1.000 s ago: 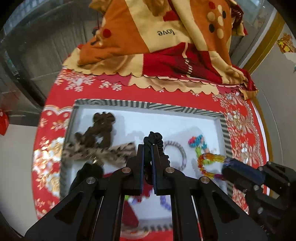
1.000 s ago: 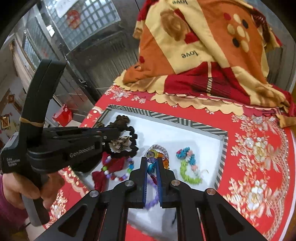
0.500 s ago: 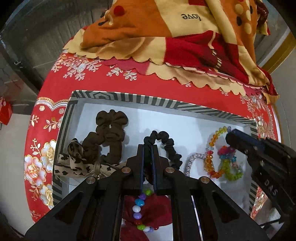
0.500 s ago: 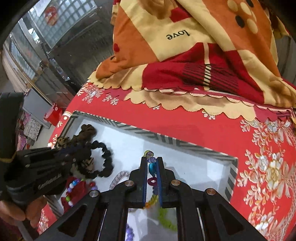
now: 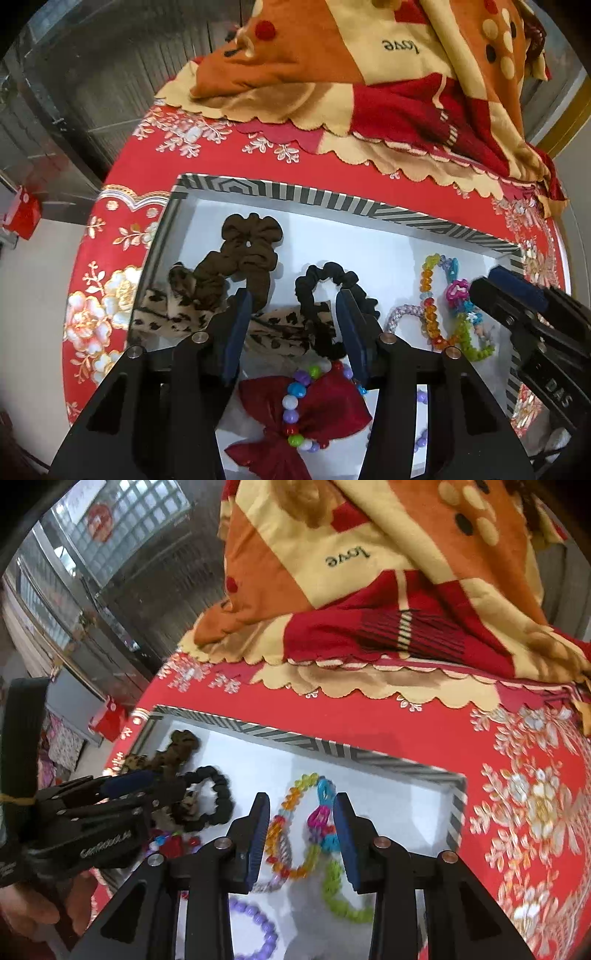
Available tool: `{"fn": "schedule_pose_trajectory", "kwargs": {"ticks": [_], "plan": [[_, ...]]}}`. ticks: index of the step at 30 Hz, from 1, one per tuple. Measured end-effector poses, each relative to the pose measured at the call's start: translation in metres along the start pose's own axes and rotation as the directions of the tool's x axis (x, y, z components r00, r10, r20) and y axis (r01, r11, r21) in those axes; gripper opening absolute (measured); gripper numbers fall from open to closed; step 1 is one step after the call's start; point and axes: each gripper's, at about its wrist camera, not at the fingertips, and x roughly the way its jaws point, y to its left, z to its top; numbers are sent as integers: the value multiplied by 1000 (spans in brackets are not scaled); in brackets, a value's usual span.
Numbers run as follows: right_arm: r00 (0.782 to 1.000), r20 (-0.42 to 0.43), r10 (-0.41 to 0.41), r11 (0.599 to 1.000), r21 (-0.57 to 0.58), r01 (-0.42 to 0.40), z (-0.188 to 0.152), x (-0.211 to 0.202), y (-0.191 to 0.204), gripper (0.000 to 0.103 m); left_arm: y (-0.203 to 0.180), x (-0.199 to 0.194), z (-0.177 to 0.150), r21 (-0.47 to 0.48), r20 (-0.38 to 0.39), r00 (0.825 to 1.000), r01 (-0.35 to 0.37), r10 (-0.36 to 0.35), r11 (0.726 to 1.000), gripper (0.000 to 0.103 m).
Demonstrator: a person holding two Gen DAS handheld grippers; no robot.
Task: Organize jewelry
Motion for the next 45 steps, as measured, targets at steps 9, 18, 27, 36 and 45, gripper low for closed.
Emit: {"fn": "schedule_pose_trajectory", "kwargs": {"ticks": [9, 18, 27, 36, 45], "plan": [[994, 86, -63, 998, 4, 63, -33, -52, 23, 39, -2, -46, -25, 1, 85, 996, -17, 17, 1000, 47], [988, 105, -116, 993, 43, 112, -69, -80, 41, 40, 0, -88, -62, -5, 145, 988, -60, 61, 998, 47], [985, 112, -134, 990, 67, 127, -89, -94, 49, 40, 4, -111, -90, -17, 168, 983, -69, 71, 997, 47], [984, 116, -133, 990, 57, 127, -96, -106, 58, 41, 7, -126, -105, -29, 182, 980, -73, 77, 997, 47], [983, 126, -134, 991, 44, 129, -100, -116, 66, 41, 9, -137, -115, -34, 193, 978, -75, 80, 997, 47]]}}
